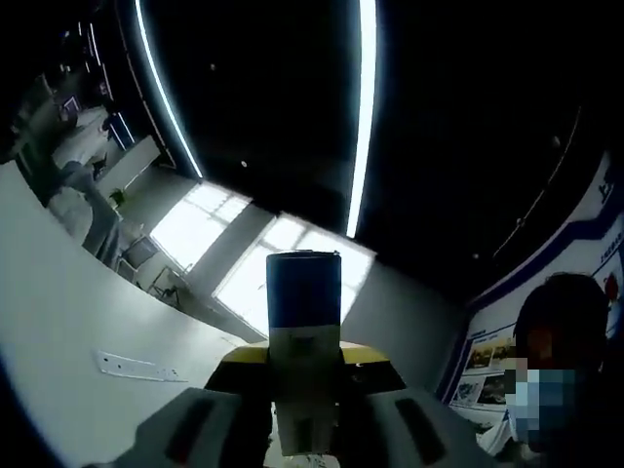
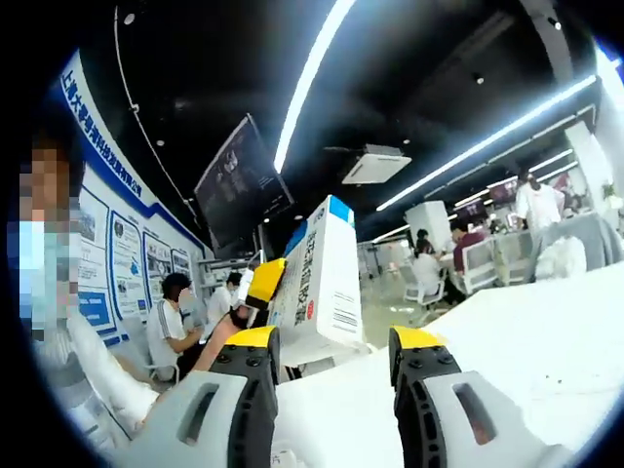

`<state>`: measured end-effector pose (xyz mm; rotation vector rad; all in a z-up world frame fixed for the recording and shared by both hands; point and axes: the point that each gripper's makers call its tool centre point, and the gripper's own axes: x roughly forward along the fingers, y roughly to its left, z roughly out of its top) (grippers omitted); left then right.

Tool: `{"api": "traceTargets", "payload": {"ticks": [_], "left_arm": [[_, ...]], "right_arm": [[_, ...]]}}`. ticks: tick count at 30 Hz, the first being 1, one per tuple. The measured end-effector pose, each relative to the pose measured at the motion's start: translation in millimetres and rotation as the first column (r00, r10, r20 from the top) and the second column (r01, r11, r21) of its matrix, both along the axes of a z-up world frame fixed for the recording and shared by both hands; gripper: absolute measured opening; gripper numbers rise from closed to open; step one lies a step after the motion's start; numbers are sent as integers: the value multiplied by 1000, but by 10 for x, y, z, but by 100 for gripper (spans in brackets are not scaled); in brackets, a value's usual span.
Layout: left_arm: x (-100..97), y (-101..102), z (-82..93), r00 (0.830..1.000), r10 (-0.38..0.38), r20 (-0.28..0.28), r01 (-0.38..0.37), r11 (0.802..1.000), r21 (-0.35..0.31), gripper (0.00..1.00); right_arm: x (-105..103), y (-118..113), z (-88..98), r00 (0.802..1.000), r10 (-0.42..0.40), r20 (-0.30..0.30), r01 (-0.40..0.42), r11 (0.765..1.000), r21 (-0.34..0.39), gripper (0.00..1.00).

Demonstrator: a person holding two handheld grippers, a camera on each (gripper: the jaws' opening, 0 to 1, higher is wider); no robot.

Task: Arrange the small medicine boxes into an aligned row inside the storage area until every box is upright, visible, and separated from the surrounding clutter.

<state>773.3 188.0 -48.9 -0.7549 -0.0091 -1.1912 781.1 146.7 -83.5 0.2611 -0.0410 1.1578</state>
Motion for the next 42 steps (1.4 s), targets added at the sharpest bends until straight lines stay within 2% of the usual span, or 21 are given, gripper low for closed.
{"api": "traceTargets", "payload": {"ticks": [2, 4, 6, 8, 10, 11, 13, 16, 18, 20, 23, 26, 29, 31, 32, 36, 37, 38, 42], "left_arm": [[-64, -44, 17, 1000, -21, 24, 21, 1000, 3, 22], [-84, -52, 34, 999, -25, 41, 25, 1000, 6, 22], [-93, -58, 42, 998, -25, 57, 25, 1000, 8, 22], [-35, -47, 35, 1000, -13, 17, 14, 999, -29, 23], [9, -30, 17, 1000, -1, 23, 3, 999, -45, 23], [49, -14, -2, 999, 25, 28, -24, 999, -43, 24], [70, -7, -24, 999, 35, 36, -34, 999, -22, 25], [80, 14, -6, 998, 43, 50, -42, 999, -26, 26], [81, 45, 26, 998, 39, 50, -37, 998, -52, 27], [100, 119, 98, 998, 36, 48, -30, 994, -105, 27], [82, 141, 125, 998, 35, 53, -28, 992, -122, 27], [97, 162, 141, 997, 45, 64, -37, 992, -122, 26], [78, 191, 202, 995, 37, 93, -22, 988, -152, 25], [27, 183, 252, 995, 9, 101, 8, 985, -174, 23], [-49, 160, 293, 993, -37, 108, 56, 982, -182, 22], [-70, 149, 318, 993, -36, 117, 56, 983, -172, 22], [-172, 107, 341, 986, -29, 161, 50, 991, -127, 22], [-195, 100, 344, 985, -30, 172, 51, 992, -119, 22], [-193, 95, 298, 989, -50, 139, 66, 991, -112, 21]], "right_arm": [[-143, 63, 83, 995, 93, -40, -90, 993, 71, 31], [-204, 75, 96, 992, 123, -42, -119, 989, 84, 30], [-226, 76, 91, 992, 120, -45, -116, 990, 79, 29], [-226, 67, 98, 991, 119, -66, -112, 989, 92, 27], [-237, 52, 105, 990, 119, -76, -111, 989, 100, 25], [-239, 45, 107, 990, 117, -83, -108, 989, 103, 24], [-246, 27, 100, 988, 120, -97, -110, 988, 109, 23], [-262, 22, 103, 987, 129, -95, -118, 987, 109, 22], [-303, 37, 95, 981, 154, -116, -141, 984, 114, 21], [-328, 35, 125, 974, 183, -133, -164, 975, 147, 21], [-334, 32, 134, 971, 191, -144, -169, 974, 152, 21], [-358, 36, 146, 970, 202, -135, -183, 973, 140, 21], [-426, 65, 157, 967, 220, -131, -205, 971, 123, 20], [-457, 74, 157, 964, 234, -128, -219, 968, 121, 20], [-499, 84, 136, 962, 249, -113, -238, 966, 104, 20], [-523, 87, 129, 963, 257, -87, -249, 964, 91, 22], [-522, 68, 143, 966, 256, -47, -252, 965, 77, 22], [-506, 58, 160, 969, 245, -15, -244, 968, 65, 23], [-501, 54, 177, 971, 238, 29, -239, 970, 39, 24]]}}
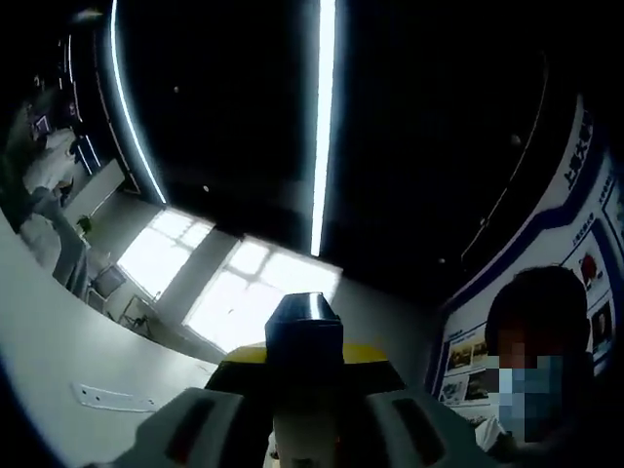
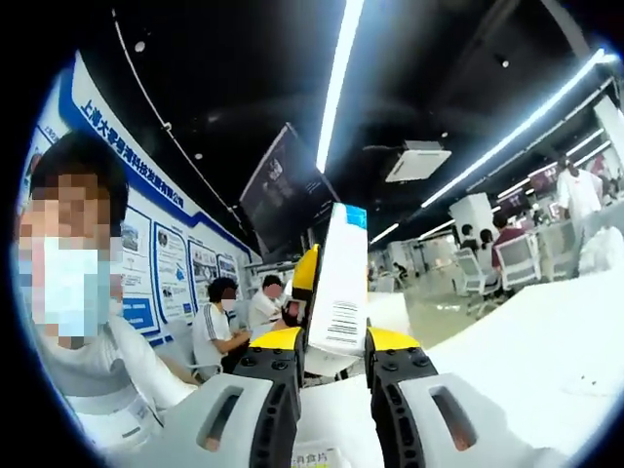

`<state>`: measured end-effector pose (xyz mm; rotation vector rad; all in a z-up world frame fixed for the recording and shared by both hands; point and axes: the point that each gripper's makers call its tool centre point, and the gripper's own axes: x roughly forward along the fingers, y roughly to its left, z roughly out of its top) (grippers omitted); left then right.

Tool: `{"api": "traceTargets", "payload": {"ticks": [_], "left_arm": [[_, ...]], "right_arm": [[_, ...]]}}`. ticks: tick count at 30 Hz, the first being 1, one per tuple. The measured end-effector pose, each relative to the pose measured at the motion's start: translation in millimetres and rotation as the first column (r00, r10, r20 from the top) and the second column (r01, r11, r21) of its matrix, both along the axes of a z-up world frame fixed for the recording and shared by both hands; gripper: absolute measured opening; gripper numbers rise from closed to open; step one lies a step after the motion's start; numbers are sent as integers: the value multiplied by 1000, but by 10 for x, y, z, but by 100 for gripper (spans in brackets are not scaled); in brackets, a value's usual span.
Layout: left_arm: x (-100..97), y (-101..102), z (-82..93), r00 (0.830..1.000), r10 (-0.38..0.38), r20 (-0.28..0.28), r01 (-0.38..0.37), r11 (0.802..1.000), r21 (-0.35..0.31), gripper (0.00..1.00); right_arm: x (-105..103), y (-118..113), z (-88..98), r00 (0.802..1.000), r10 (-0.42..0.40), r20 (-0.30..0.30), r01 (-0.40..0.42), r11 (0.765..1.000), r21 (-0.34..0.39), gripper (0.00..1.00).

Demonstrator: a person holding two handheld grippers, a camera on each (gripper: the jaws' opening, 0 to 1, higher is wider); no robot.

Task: Arrange the small medicine boxes into an aligned row inside the storage area until every box is upright, visible, and separated from the surrounding clutter.

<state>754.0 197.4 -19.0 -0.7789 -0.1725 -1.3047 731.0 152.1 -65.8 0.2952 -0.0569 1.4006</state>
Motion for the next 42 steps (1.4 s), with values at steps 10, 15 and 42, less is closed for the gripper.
{"api": "traceTargets", "payload": {"ticks": [10, 15, 42], "left_arm": [[-24, -145, -146, 1000, -11, -16, 13, 992, 123, 22], [-89, -315, -202, 999, -35, 1, 34, 985, 167, 22], [-162, -380, -316, 990, 15, 142, -58, 951, 303, 26]], "right_arm": [[87, -48, 19, 999, -43, 2, 43, 999, 21, 24], [64, -23, 13, 999, -41, 16, 40, 999, 11, 25], [-3, 79, -108, 998, -38, -57, 35, 998, -52, 21]]}}
